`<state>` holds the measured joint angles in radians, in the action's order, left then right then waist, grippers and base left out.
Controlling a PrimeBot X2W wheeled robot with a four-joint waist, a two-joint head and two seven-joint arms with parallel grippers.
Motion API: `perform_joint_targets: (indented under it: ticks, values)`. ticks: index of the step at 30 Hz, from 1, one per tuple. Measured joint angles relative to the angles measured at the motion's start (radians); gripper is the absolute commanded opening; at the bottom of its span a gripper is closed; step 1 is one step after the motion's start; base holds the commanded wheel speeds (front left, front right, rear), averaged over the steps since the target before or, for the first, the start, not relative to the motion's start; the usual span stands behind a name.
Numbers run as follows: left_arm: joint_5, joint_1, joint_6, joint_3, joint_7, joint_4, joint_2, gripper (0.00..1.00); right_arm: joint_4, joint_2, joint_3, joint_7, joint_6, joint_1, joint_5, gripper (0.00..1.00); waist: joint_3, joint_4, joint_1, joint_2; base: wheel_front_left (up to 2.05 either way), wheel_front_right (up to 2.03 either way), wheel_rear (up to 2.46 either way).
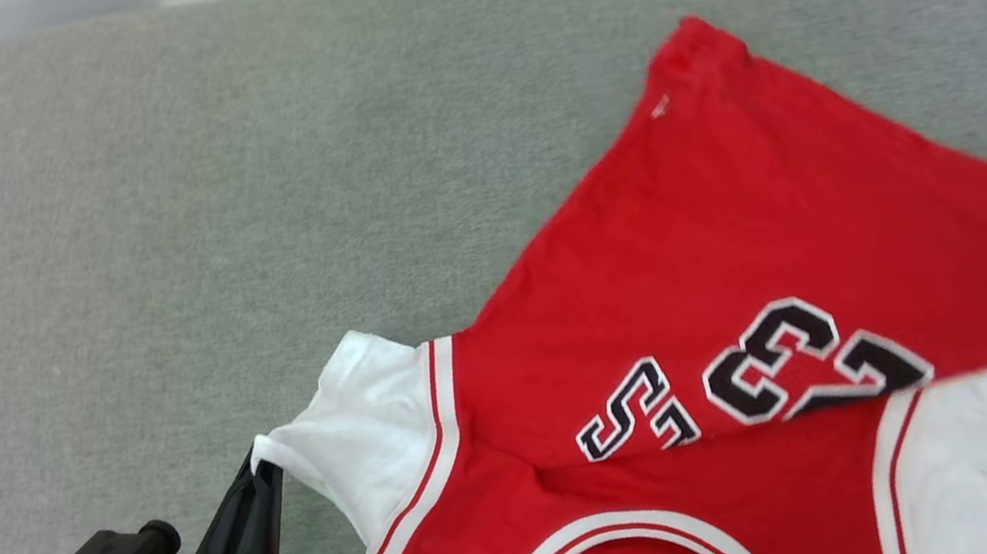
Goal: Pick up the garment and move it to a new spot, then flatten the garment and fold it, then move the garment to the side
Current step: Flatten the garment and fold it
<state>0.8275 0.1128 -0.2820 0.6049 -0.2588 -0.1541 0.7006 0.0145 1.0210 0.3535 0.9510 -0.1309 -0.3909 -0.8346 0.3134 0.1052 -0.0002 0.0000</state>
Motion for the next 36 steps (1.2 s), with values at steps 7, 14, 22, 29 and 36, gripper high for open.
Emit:
perform_joint_targets:
  ticks: [7,14,22,29,36]
  values:
    - [0.007,-0.028,0.000,-0.018,-0.001,-0.003,0.004,0.00,0.026,-0.008,-0.060,-0.058,0.000,0.324,-0.042,0.00,-0.032,-0.036,0.0000,0.0000,0.00,0.00,0.00]
    - [0.007,-0.032,0.009,-0.027,-0.001,0.001,0.004,0.00,0.040,-0.070,-0.104,-0.070,0.000,0.446,-0.047,0.49,-0.025,-0.043,0.0001,0.0000,0.00,0.00,0.00]
    - [0.004,-0.033,0.018,-0.027,-0.001,0.009,-0.001,0.00,0.145,-0.074,-0.255,-0.100,0.000,0.288,-0.035,1.00,-0.028,-0.033,0.0001,0.0000,0.00,0.00,0.00]
    - [-0.015,0.006,0.036,-0.012,-0.001,0.010,-0.019,0.00,0.206,-0.067,-0.247,-0.073,0.000,0.044,0.016,1.00,0.003,0.000,0.0003,0.0000,0.00,0.00,0.00]
    - [-0.036,0.065,0.055,0.005,-0.001,0.016,-0.048,0.00,0.142,-0.119,-0.073,0.058,0.000,-0.219,0.090,1.00,0.065,0.038,0.0003,0.0000,0.00,0.00,0.00]
